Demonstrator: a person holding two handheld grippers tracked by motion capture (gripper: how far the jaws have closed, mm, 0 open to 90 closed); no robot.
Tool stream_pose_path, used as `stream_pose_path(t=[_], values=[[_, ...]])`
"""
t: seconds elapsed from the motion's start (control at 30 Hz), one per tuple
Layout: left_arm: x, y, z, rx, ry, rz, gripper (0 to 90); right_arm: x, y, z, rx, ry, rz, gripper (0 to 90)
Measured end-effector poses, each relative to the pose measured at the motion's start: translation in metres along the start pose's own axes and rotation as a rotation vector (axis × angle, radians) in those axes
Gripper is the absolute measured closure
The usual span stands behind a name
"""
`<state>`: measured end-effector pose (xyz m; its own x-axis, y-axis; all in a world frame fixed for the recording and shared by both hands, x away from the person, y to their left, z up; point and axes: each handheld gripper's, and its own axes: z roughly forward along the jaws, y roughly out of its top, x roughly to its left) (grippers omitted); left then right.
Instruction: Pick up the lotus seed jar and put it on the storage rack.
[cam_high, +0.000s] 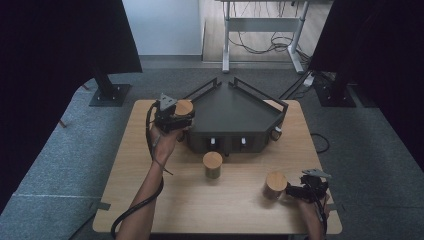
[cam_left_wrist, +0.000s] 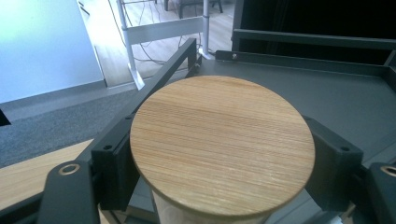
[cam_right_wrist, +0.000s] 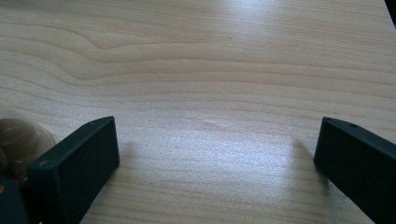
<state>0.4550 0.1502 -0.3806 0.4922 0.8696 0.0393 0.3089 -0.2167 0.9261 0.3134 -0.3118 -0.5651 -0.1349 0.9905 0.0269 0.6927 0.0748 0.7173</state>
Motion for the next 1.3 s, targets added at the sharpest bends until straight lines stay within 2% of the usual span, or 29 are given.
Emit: stream_pose_path(t=[0.77,0.97,1.3], values=[[-0.008,0.007,0.029,0.005,-0.012,0.013,24.1,0.000,0.000,0.000,0.000,0.004,-0.004,0.0],[-0.009,0.007,0.036,0.007,-0.018,-0.002,24.1,0.000,0.001,0.001,0.000,0.005,-0.005,0.0],[-0.013,0.008,0.046,0.014,-0.024,0.003,24.1,0.000,0.001,0.001,0.000,0.006,-0.005,0.0]])
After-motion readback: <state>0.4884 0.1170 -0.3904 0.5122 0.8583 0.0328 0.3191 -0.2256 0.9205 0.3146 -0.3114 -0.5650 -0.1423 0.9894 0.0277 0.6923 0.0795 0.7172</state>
